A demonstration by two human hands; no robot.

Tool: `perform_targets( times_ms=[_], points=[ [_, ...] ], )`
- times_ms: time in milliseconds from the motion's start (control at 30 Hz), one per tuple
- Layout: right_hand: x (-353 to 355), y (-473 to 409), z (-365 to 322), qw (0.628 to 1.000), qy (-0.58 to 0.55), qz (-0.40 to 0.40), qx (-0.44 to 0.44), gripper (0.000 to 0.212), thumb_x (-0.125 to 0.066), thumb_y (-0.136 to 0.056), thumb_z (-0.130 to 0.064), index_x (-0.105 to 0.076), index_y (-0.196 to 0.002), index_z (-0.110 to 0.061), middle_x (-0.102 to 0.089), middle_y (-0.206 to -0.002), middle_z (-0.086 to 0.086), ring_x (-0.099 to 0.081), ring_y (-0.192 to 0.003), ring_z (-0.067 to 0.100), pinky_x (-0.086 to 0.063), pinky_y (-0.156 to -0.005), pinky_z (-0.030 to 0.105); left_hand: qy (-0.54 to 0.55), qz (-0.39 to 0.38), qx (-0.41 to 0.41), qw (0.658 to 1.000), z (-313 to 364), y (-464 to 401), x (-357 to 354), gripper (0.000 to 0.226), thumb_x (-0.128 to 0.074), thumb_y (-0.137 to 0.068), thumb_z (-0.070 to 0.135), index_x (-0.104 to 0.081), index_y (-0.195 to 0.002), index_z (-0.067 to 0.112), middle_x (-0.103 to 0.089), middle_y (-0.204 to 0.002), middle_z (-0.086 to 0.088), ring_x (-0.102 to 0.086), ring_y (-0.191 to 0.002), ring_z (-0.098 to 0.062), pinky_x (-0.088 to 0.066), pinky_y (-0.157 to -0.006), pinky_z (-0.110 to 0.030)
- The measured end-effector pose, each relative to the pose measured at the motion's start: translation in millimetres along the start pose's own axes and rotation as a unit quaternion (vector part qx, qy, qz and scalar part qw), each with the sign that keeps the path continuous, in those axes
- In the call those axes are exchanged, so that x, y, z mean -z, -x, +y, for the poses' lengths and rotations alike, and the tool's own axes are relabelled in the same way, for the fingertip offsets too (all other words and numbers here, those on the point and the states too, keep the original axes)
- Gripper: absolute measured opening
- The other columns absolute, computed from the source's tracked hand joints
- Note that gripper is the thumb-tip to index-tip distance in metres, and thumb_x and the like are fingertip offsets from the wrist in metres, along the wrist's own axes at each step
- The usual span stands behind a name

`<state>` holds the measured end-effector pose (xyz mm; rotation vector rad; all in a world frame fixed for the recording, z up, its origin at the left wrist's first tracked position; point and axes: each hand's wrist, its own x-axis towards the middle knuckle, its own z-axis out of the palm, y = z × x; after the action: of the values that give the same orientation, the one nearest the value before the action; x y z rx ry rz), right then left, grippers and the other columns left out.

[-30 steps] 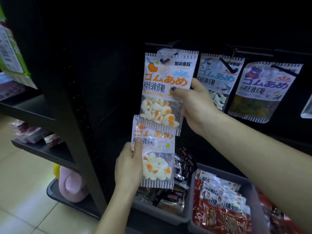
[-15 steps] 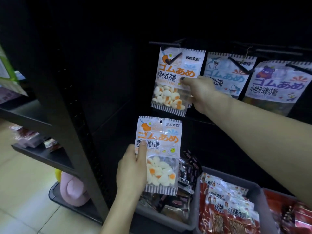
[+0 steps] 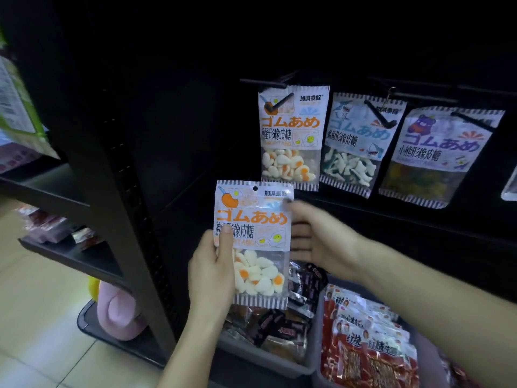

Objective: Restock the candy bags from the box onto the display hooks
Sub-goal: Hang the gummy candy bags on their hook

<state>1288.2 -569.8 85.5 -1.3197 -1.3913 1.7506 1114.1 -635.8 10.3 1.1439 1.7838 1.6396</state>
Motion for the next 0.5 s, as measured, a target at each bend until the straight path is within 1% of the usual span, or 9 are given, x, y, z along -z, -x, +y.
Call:
perform_targets(
  times_ms=[33,67,133,233,267,333,367,433,500],
  points=[
    [-5,6,4,0.999,0.012,-0.030,0.014,0.037,-0.068,-0.097,-0.032,-0.066,-0.127,-0.011,-0.078,-0.117,0.008,-0.075,-0.108,0.026,-0.056,-0.104,0.045,0.009,-0.006,-0.006,1.000,2,1,0,0.044,-0.046,-0.106,0.048,-0.056,-0.079,0.015,-0.070,-0.073,0.004,-0.064,-0.064,-0.011,-0.045,-0.055,-0.024],
    [-10,10,7,0.998,0.032,-0.044,0.032,0.034,-0.071,-0.095,-0.018,-0.066,-0.128,-0.012,-0.078,-0.118,0.006,-0.075,-0.110,0.026,-0.056,-0.104,0.046,0.020,-0.015,-0.012,1.000,5,2,-1,0.042,-0.047,-0.105,0.047,-0.057,-0.079,0.016,-0.070,-0.072,0.009,-0.063,-0.062,-0.005,-0.042,-0.051,-0.016],
    [-19,16,11,0.995,0.067,-0.024,0.073,0.032,-0.071,-0.091,-0.001,-0.071,-0.121,-0.011,-0.079,-0.115,0.004,-0.074,-0.110,0.027,-0.058,-0.102,0.045,0.057,-0.031,-0.016,0.998,8,4,-1,0.040,-0.048,-0.105,0.045,-0.059,-0.081,0.016,-0.072,-0.073,0.013,-0.063,-0.062,0.002,-0.043,-0.053,-0.012],
    [-26,23,10,0.990,0.061,0.022,0.127,0.026,-0.069,-0.091,0.004,-0.074,-0.113,-0.009,-0.080,-0.110,0.004,-0.076,-0.106,0.026,-0.060,-0.097,0.043,0.121,-0.038,-0.032,0.991,11,4,-1,0.042,-0.048,-0.098,0.054,-0.063,-0.088,0.017,-0.076,-0.083,0.008,-0.070,-0.075,-0.004,-0.053,-0.063,-0.022],
    [-27,26,8,0.987,0.053,0.033,0.147,0.025,-0.069,-0.092,0.005,-0.074,-0.112,-0.009,-0.080,-0.109,0.004,-0.077,-0.104,0.025,-0.061,-0.096,0.042,0.135,-0.036,-0.042,0.989,14,3,0,0.041,-0.048,-0.095,0.058,-0.063,-0.090,0.019,-0.076,-0.084,0.009,-0.070,-0.077,-0.004,-0.053,-0.064,-0.022],
    [-28,31,2,0.979,0.043,0.053,0.190,0.025,-0.069,-0.091,0.006,-0.075,-0.108,-0.011,-0.081,-0.106,0.003,-0.077,-0.100,0.021,-0.062,-0.092,0.037,0.152,-0.030,-0.075,0.985,24,-2,1,0.035,-0.051,-0.093,0.057,-0.060,-0.092,0.023,-0.074,-0.083,0.013,-0.067,-0.074,0.000,-0.051,-0.064,-0.019],
    [-28,33,-2,0.975,0.038,0.060,0.211,0.024,-0.070,-0.091,0.006,-0.076,-0.105,-0.012,-0.081,-0.105,0.002,-0.078,-0.099,0.020,-0.062,-0.090,0.034,0.156,-0.024,-0.097,0.983,29,-5,2,0.030,-0.052,-0.093,0.053,-0.060,-0.093,0.024,-0.072,-0.080,0.015,-0.065,-0.073,0.002,-0.050,-0.064,-0.016],
    [-28,39,-14,0.967,0.026,0.061,0.246,0.023,-0.070,-0.091,0.005,-0.076,-0.103,-0.014,-0.081,-0.105,0.000,-0.077,-0.098,0.016,-0.062,-0.085,0.028,0.163,-0.009,-0.136,0.977,41,-13,5,0.021,-0.055,-0.094,0.045,-0.060,-0.094,0.025,-0.069,-0.078,0.018,-0.062,-0.072,0.006,-0.047,-0.064,-0.011],
    [-29,45,-26,0.960,0.008,0.051,0.274,0.025,-0.069,-0.091,0.006,-0.075,-0.105,-0.014,-0.081,-0.108,0.000,-0.077,-0.101,0.014,-0.061,-0.085,0.025,0.172,0.007,-0.162,0.972,53,-18,8,0.016,-0.057,-0.095,0.041,-0.061,-0.094,0.026,-0.067,-0.077,0.021,-0.060,-0.072,0.007,-0.044,-0.066,-0.008]
  ],
)
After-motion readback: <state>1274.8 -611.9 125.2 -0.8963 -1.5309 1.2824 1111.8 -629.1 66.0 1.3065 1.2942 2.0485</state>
